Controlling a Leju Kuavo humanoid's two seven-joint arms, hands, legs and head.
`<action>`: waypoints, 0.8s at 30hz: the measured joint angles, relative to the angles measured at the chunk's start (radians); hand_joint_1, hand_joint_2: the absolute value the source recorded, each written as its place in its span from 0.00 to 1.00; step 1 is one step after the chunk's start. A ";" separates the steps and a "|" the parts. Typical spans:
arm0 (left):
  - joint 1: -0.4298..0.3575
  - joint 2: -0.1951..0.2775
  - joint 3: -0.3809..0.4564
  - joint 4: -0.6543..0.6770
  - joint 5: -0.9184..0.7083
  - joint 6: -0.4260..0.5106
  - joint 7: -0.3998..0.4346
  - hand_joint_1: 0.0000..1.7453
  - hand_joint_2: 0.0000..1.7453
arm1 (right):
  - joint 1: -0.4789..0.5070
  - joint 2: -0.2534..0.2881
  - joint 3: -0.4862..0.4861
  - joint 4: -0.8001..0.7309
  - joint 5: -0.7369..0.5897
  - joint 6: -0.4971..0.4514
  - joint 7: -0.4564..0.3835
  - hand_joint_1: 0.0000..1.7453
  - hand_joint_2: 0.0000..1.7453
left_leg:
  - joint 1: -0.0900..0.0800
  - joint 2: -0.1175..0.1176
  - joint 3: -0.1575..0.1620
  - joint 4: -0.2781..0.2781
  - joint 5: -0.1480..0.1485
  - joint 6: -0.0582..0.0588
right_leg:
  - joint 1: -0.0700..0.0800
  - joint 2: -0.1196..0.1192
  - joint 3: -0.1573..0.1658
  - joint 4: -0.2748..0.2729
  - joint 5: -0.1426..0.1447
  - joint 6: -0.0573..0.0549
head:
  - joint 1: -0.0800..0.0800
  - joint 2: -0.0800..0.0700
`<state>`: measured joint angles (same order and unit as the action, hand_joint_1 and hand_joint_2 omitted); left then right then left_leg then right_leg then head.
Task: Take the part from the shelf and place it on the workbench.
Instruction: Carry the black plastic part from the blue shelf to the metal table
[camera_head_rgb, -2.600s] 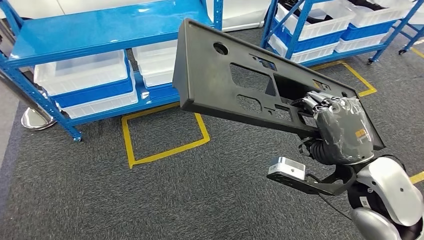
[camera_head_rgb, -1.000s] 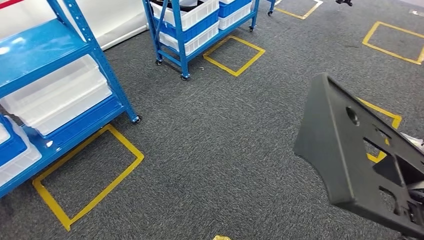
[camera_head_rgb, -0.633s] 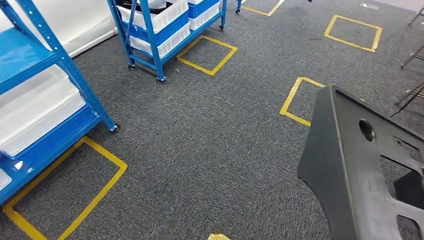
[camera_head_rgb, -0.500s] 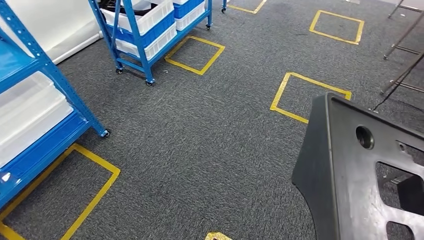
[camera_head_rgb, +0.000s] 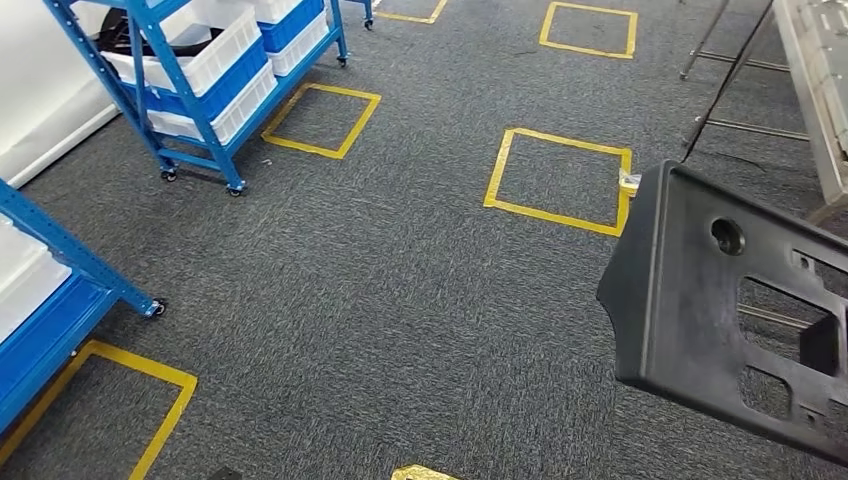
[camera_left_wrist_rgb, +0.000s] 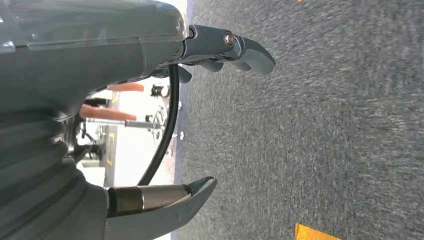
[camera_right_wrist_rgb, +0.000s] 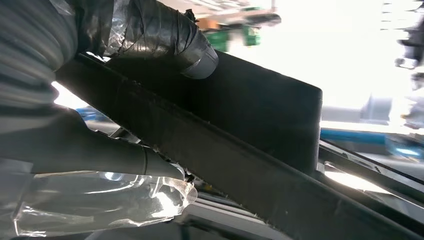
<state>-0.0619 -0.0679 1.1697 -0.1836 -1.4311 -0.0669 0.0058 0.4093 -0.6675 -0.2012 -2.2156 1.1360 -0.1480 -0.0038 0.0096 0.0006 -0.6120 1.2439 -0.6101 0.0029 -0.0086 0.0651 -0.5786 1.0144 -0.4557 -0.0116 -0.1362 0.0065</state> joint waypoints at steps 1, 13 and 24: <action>0.000 0.000 0.000 0.000 0.001 -0.003 0.001 0.00 1.00 | -0.028 0.000 0.029 0.025 0.012 0.002 0.009 1.00 1.00 | 0.000 -0.013 0.026 -0.069 0.043 0.003 | -0.001 0.014 0.000 0.004 -0.001 0.001 | 0.000 0.000; 0.001 -0.010 0.007 0.000 0.018 0.008 0.006 0.00 1.00 | -0.051 -0.081 -0.008 0.173 0.022 0.057 0.074 1.00 1.00 | -0.006 0.019 0.087 -0.246 0.113 0.054 | -0.011 -0.054 -0.157 0.276 -0.119 0.056 | 0.001 0.000; -0.001 -0.014 0.025 0.000 0.021 -0.001 -0.004 0.00 1.00 | 0.029 -0.121 -0.325 0.228 0.015 0.165 0.024 1.00 1.00 | -0.010 0.079 0.109 -0.211 0.051 0.011 | -0.005 -0.079 -0.017 0.008 0.001 0.020 | 0.000 0.000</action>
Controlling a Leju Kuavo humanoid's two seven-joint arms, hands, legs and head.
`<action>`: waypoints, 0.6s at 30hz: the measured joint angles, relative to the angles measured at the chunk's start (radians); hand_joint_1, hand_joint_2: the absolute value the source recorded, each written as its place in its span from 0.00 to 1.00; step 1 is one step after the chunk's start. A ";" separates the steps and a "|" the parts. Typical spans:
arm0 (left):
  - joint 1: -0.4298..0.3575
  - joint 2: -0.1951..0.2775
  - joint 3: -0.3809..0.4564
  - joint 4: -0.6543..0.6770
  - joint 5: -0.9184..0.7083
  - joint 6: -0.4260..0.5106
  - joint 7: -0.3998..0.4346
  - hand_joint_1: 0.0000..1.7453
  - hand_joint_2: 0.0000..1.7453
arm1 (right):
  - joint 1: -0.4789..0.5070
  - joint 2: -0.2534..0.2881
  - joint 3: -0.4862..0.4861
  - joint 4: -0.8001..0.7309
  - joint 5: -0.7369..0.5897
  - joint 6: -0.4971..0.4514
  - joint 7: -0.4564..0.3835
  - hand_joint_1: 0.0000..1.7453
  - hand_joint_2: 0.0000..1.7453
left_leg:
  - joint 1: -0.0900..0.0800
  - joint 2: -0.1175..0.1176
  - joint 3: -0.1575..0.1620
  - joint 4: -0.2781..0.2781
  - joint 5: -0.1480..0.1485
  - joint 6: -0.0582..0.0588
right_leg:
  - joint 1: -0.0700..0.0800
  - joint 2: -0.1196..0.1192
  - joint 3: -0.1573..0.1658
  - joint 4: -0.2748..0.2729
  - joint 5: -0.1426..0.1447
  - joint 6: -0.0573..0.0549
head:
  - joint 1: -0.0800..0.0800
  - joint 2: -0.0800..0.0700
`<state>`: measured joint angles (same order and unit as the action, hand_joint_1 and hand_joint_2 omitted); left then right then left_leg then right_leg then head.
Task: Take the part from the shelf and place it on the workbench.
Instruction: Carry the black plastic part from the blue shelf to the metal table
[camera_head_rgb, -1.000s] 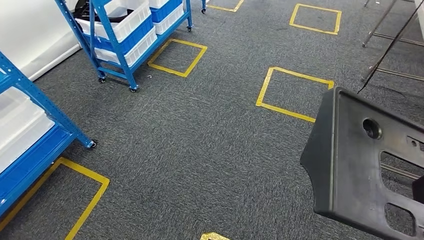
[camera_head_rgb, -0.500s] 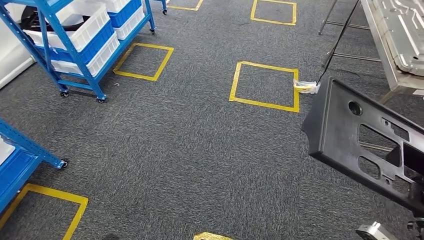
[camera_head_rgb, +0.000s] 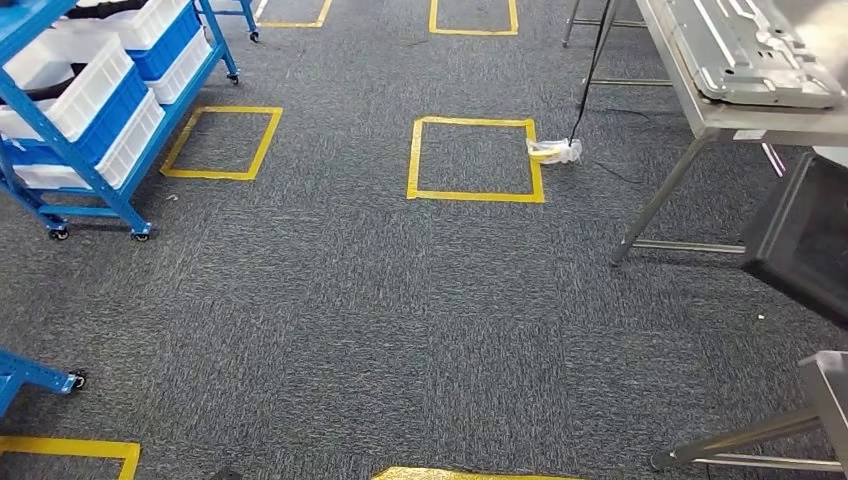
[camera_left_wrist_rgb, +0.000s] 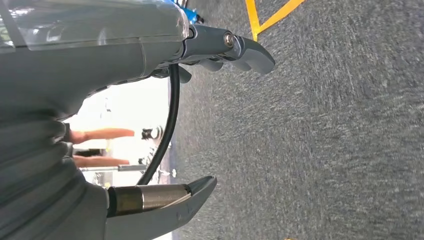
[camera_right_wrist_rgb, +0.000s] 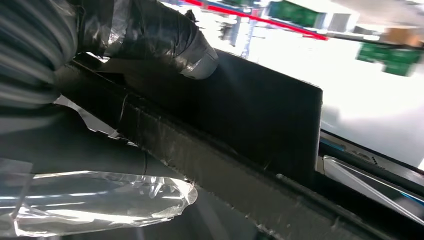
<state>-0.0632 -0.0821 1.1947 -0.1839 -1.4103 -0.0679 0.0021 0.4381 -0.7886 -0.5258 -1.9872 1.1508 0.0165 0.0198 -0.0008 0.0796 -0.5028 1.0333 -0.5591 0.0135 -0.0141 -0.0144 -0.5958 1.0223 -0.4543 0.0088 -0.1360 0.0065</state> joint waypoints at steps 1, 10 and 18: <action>0.000 -0.001 0.000 0.000 0.000 0.000 0.000 0.00 1.00 | 0.004 0.000 -0.019 0.001 -0.001 0.005 -0.005 1.00 1.00 | 0.002 -0.026 -0.020 0.045 -0.027 -0.003 | -0.002 0.010 0.002 -0.002 0.001 -0.006 | 0.000 0.000; 0.006 -0.006 0.000 0.000 0.000 0.000 -0.001 0.00 1.00 | 0.025 0.029 -0.080 0.013 -0.005 0.039 -0.038 1.00 1.00 | 0.004 -0.146 -0.056 0.026 0.054 0.019 | 0.007 0.121 0.003 0.009 -0.006 -0.013 | 0.000 0.000; 0.004 -0.011 0.000 0.000 -0.001 0.001 -0.002 0.00 1.00 | 0.023 0.066 -0.109 0.041 -0.013 0.054 -0.063 1.00 1.00 | 0.001 -0.077 -0.022 -0.049 0.079 0.050 | -0.002 0.037 -0.083 0.157 -0.086 0.034 | 0.001 0.000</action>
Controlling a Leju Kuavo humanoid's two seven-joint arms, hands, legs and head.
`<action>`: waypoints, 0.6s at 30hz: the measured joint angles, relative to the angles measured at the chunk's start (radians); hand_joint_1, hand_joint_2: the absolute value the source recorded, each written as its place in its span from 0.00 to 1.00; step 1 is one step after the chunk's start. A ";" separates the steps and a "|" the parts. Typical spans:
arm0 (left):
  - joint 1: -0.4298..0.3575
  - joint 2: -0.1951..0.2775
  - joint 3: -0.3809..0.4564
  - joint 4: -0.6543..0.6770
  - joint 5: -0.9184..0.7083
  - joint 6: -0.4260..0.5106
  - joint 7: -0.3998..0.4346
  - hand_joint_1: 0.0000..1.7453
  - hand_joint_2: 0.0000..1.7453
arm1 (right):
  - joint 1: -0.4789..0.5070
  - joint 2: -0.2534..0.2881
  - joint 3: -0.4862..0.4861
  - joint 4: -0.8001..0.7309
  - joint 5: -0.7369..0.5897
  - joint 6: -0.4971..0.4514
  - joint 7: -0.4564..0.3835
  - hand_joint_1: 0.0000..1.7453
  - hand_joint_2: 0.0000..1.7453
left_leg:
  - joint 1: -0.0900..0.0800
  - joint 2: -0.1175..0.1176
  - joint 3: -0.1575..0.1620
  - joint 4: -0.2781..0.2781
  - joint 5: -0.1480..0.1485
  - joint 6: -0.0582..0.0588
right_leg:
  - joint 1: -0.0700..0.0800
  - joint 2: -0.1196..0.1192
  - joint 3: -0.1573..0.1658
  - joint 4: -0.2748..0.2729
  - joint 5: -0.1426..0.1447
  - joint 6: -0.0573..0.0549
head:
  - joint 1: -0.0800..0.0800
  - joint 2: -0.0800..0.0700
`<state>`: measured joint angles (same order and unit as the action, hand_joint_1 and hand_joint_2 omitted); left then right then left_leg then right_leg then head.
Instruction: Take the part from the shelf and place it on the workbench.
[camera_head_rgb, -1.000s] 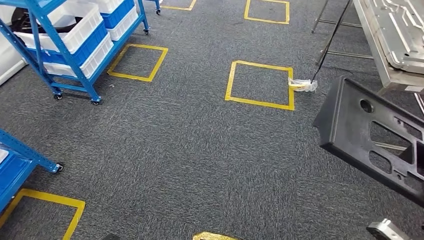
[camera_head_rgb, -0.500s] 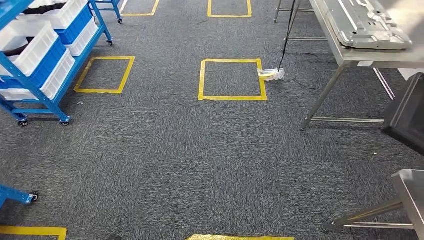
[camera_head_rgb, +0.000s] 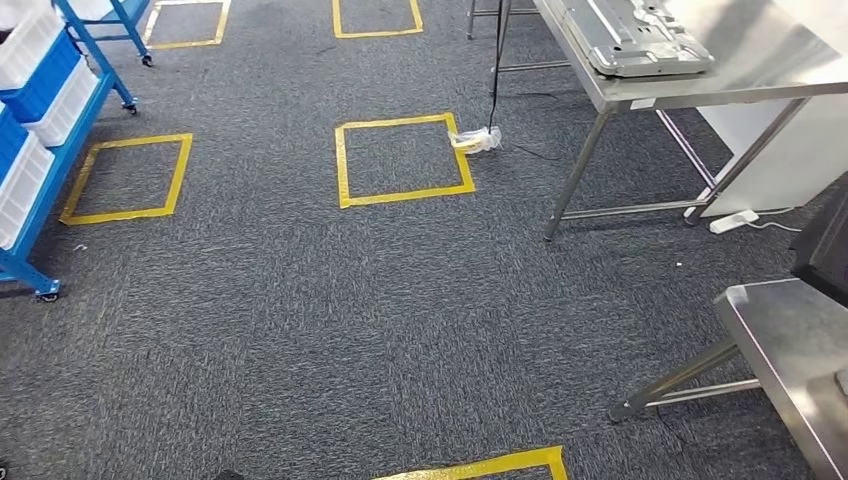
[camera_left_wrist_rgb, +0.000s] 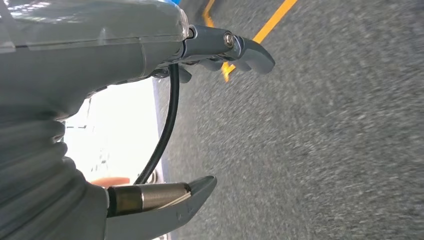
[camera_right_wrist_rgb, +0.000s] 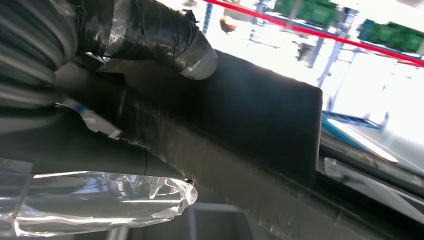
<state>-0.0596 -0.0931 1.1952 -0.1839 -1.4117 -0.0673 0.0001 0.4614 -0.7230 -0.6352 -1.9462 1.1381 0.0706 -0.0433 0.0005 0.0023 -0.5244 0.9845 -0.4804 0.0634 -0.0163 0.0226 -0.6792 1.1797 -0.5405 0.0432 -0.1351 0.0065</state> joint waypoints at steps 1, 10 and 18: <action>0.001 0.000 0.000 0.000 0.000 0.000 0.000 0.00 1.00 | -0.001 0.006 -0.001 0.006 0.000 0.001 -0.003 1.00 1.00 | -0.001 0.014 0.000 0.000 -0.001 0.000 | -0.005 -0.011 -0.029 0.059 -0.023 0.007 | 0.000 0.000; -0.002 -0.001 0.000 0.000 -0.006 -0.001 0.004 0.00 1.00 | -0.011 0.045 0.001 0.062 0.005 0.009 -0.018 1.00 1.00 | -0.003 0.109 0.022 0.020 -0.040 -0.043 | -0.010 -0.066 0.086 -0.151 0.078 -0.002 | -0.001 0.000; -0.003 -0.001 0.000 0.000 -0.006 -0.004 0.011 0.00 1.00 | -0.061 0.048 0.012 0.147 0.007 0.013 -0.020 1.00 1.00 | 0.007 0.003 -0.123 0.325 -0.175 -0.053 | -0.004 0.019 0.094 -0.156 0.077 -0.042 | -0.001 0.000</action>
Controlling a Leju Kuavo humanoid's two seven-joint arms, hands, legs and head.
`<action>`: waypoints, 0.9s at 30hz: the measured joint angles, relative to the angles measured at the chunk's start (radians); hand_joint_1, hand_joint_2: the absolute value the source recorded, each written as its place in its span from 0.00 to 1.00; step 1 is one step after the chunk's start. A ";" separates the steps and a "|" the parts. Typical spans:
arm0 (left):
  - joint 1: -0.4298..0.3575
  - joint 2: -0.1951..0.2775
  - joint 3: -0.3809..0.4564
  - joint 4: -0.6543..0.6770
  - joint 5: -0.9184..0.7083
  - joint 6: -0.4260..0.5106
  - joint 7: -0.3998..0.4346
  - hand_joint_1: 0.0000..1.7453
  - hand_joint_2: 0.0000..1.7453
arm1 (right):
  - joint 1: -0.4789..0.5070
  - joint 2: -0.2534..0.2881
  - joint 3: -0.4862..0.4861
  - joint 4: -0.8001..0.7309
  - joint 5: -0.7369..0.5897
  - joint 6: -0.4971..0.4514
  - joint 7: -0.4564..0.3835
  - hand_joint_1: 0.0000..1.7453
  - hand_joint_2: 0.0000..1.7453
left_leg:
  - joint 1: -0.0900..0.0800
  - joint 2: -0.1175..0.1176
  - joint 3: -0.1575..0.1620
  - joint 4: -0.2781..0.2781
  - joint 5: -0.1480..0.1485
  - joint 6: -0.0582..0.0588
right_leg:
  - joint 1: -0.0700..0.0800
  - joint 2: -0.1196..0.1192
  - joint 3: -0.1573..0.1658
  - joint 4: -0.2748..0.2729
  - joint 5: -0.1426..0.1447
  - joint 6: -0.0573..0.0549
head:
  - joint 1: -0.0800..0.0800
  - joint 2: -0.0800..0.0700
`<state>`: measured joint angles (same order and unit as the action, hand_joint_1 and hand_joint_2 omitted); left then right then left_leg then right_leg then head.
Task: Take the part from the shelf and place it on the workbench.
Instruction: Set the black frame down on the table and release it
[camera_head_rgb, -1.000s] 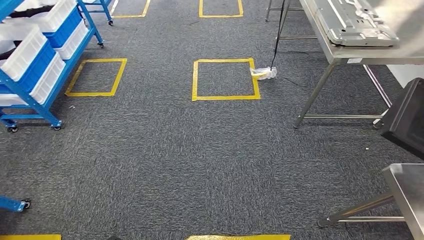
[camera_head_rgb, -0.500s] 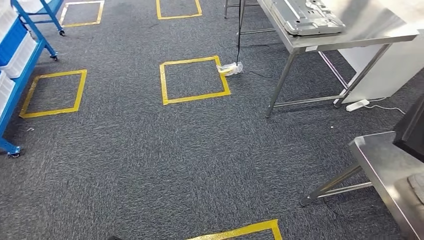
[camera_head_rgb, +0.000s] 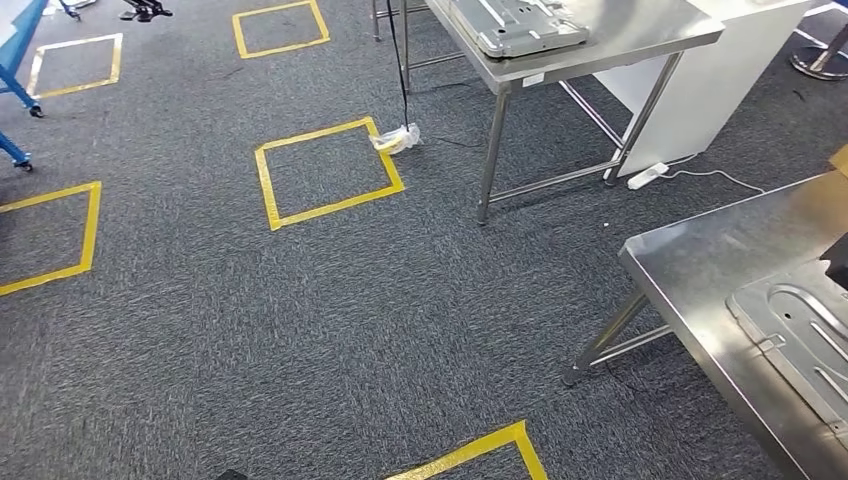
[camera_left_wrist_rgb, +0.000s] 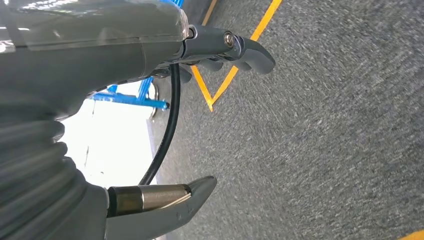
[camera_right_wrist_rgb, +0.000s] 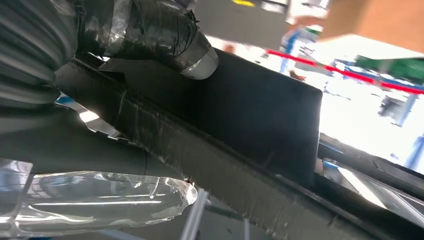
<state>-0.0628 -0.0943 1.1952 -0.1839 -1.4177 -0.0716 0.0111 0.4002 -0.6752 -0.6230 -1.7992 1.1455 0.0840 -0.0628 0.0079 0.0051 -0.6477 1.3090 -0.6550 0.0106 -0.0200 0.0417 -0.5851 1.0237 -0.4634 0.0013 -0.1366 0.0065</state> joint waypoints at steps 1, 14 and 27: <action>0.001 0.000 0.000 0.000 0.000 0.000 0.001 0.00 1.00 | -0.006 0.000 0.003 0.014 0.000 0.000 0.000 1.00 1.00 | 0.000 -0.003 0.004 -0.024 0.029 0.003 | 0.002 0.013 0.002 0.001 -0.001 -0.001 | 0.000 0.000; -0.012 0.005 0.000 0.000 0.000 -0.028 0.008 0.00 1.00 | -0.152 -0.043 0.067 0.256 0.013 -0.051 0.010 1.00 1.00 | -0.005 -0.063 0.100 -0.298 0.170 0.025 | -0.004 0.084 0.004 -0.017 0.011 0.005 | 0.002 0.000; -0.013 0.015 -0.002 0.000 -0.018 -0.050 0.022 0.00 1.00 | -0.464 -0.088 0.339 0.740 0.080 -0.095 0.039 1.00 1.00 | -0.007 -0.070 0.100 -0.291 0.171 0.030 | -0.005 0.074 0.004 -0.020 0.013 0.035 | 0.002 0.000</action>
<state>-0.0760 -0.0790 1.1936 -0.1839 -1.4355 -0.1217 0.0331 -0.0642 -0.7634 -0.2843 -1.0591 1.2259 -0.0115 -0.0237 0.0011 -0.0648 -0.5474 1.0179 -0.4839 0.0409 -0.0248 0.1156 -0.5810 1.0041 -0.4508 0.0364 -0.1350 0.0065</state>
